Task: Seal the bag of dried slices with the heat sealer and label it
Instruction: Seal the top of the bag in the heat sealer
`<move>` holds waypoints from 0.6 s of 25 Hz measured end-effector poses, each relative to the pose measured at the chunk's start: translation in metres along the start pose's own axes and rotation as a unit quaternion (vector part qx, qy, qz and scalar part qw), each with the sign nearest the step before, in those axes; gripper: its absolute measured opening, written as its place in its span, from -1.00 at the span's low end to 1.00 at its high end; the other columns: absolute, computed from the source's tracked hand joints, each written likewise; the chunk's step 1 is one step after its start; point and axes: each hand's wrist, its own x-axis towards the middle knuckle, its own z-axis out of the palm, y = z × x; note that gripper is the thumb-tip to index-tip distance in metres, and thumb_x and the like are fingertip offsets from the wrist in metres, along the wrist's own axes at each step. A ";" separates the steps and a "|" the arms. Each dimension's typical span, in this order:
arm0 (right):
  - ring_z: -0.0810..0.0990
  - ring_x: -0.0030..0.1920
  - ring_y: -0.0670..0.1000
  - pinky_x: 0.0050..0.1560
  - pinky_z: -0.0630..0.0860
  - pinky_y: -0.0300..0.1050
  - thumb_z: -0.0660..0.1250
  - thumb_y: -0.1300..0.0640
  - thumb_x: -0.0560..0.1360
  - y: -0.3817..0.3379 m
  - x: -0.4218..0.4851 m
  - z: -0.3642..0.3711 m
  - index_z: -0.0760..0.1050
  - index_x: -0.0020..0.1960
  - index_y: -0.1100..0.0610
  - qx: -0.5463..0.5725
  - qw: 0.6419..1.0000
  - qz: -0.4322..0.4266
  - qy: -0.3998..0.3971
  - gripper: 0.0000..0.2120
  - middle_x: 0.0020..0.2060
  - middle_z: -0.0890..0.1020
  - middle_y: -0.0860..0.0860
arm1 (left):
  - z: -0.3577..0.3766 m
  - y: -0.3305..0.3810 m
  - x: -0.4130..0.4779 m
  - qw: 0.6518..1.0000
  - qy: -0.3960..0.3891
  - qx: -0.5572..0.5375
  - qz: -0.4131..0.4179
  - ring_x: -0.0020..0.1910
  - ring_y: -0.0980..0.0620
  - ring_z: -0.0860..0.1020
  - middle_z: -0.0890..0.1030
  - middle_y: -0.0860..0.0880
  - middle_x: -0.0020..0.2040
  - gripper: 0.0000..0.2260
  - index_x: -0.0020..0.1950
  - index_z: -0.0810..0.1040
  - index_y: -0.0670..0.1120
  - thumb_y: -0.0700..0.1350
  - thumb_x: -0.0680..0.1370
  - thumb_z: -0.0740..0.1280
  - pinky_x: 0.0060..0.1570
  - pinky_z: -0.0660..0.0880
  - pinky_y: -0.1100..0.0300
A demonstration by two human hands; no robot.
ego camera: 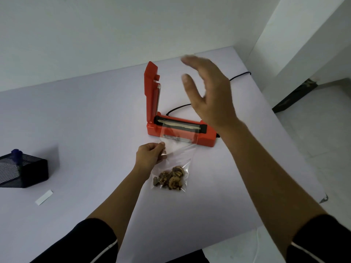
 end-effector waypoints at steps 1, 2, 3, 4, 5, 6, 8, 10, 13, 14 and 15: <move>0.41 0.34 0.08 0.37 0.35 -0.07 0.21 0.17 0.58 -0.006 0.013 0.003 0.38 0.33 0.29 -0.020 0.997 -0.044 -0.058 -0.64 0.29 0.49 0.19 | 0.000 0.000 0.000 1.000 0.001 0.001 0.000 -0.44 0.09 0.56 0.58 -0.06 -0.38 -0.79 -0.25 0.62 -0.20 -0.10 0.51 0.37 -0.31 0.55 0.25; 0.29 0.42 0.12 0.42 0.22 0.00 0.17 0.13 0.59 -0.010 0.023 0.007 0.30 0.40 0.26 -0.052 0.988 -0.081 -0.123 -0.59 0.39 0.39 0.18 | 0.000 0.000 0.001 1.000 0.002 0.003 0.000 -0.42 0.08 0.56 0.58 -0.06 -0.37 -0.80 -0.25 0.62 -0.19 -0.10 0.51 0.37 -0.28 0.55 0.23; 0.21 0.46 0.12 0.44 0.13 0.03 0.13 0.09 0.61 -0.011 0.030 0.010 0.25 0.43 0.22 -0.088 0.973 -0.117 -0.180 -0.57 0.43 0.32 0.15 | 0.001 0.000 0.001 1.000 0.004 0.006 -0.001 -0.42 0.08 0.56 0.59 -0.06 -0.36 -0.80 -0.25 0.62 -0.19 -0.10 0.51 0.37 -0.26 0.56 0.21; 0.18 0.48 0.12 0.44 0.09 0.04 0.10 0.06 0.61 -0.009 0.033 0.014 0.24 0.44 0.19 -0.123 0.956 -0.148 -0.220 -0.56 0.44 0.31 0.12 | 0.001 0.000 0.001 1.000 0.005 0.009 -0.002 -0.43 0.10 0.57 0.59 -0.07 -0.36 -0.80 -0.24 0.62 -0.19 -0.10 0.51 0.37 -0.24 0.57 0.20; 0.18 0.48 0.12 0.43 0.10 0.06 0.08 0.03 0.61 -0.007 0.034 0.016 0.26 0.43 0.18 -0.150 0.943 -0.169 -0.244 -0.56 0.44 0.33 0.10 | 0.002 -0.001 0.001 1.000 0.005 0.010 -0.002 -0.46 0.13 0.57 0.59 -0.06 -0.35 -0.80 -0.23 0.63 -0.20 -0.10 0.51 0.37 -0.22 0.57 0.19; 0.21 0.47 0.12 0.43 0.12 0.07 0.07 0.01 0.60 -0.005 0.033 0.018 0.29 0.42 0.18 -0.166 0.934 -0.183 -0.257 -0.56 0.42 0.36 0.09 | 0.003 -0.001 0.001 1.000 0.005 0.010 -0.001 -0.47 0.15 0.57 0.60 -0.06 -0.35 -0.80 -0.22 0.63 -0.21 -0.10 0.51 0.37 -0.21 0.58 0.19; 0.30 0.43 0.12 0.40 0.16 0.06 0.12 -0.01 0.59 -0.002 0.032 0.017 0.38 0.36 0.19 -0.177 0.932 -0.196 -0.248 -0.57 0.35 0.45 0.09 | 0.004 -0.001 0.002 1.000 0.005 0.011 -0.003 -0.46 0.13 0.58 0.61 -0.07 -0.34 -0.80 -0.22 0.63 -0.21 -0.10 0.51 0.37 -0.19 0.59 0.18; 0.45 0.33 0.11 0.37 0.21 0.02 0.19 -0.01 0.56 0.000 0.033 0.012 0.50 0.23 0.19 -0.170 0.942 -0.188 -0.218 -0.64 0.20 0.59 0.09 | 0.004 -0.002 0.003 1.000 0.007 0.007 -0.007 -0.43 0.11 0.58 0.61 -0.07 -0.33 -0.80 -0.22 0.63 -0.20 -0.09 0.51 0.37 -0.18 0.60 0.18; 0.57 -0.02 0.09 0.18 0.46 0.02 0.25 0.08 0.54 0.009 0.027 0.002 0.55 -0.01 0.20 -0.152 0.952 -0.156 -0.214 -0.80 -0.04 0.61 0.11 | 0.005 -0.003 0.005 1.000 0.008 0.000 -0.014 -0.36 0.04 0.60 0.62 -0.08 -0.31 -0.81 -0.22 0.63 -0.18 -0.09 0.51 0.38 -0.13 0.61 0.14; 0.57 -0.01 0.10 0.13 0.48 0.04 0.24 0.13 0.54 0.013 0.022 -0.001 0.54 0.00 0.21 -0.155 0.952 -0.145 -0.222 -0.82 -0.02 0.61 0.11 | 0.005 -0.004 0.005 1.000 0.008 0.000 -0.015 -0.34 0.01 0.60 0.63 -0.09 -0.31 -0.81 -0.23 0.63 -0.18 -0.09 0.51 0.38 -0.12 0.61 0.13; 0.56 0.08 0.12 0.19 0.46 0.04 0.21 0.16 0.54 0.019 0.016 -0.002 0.54 0.04 0.21 -0.162 0.951 -0.129 -0.231 -0.81 0.04 0.61 0.12 | 0.005 -0.004 0.005 1.000 0.007 0.000 -0.016 -0.33 -0.01 0.60 0.63 -0.09 -0.30 -0.81 -0.23 0.63 -0.17 -0.09 0.51 0.38 -0.11 0.61 0.12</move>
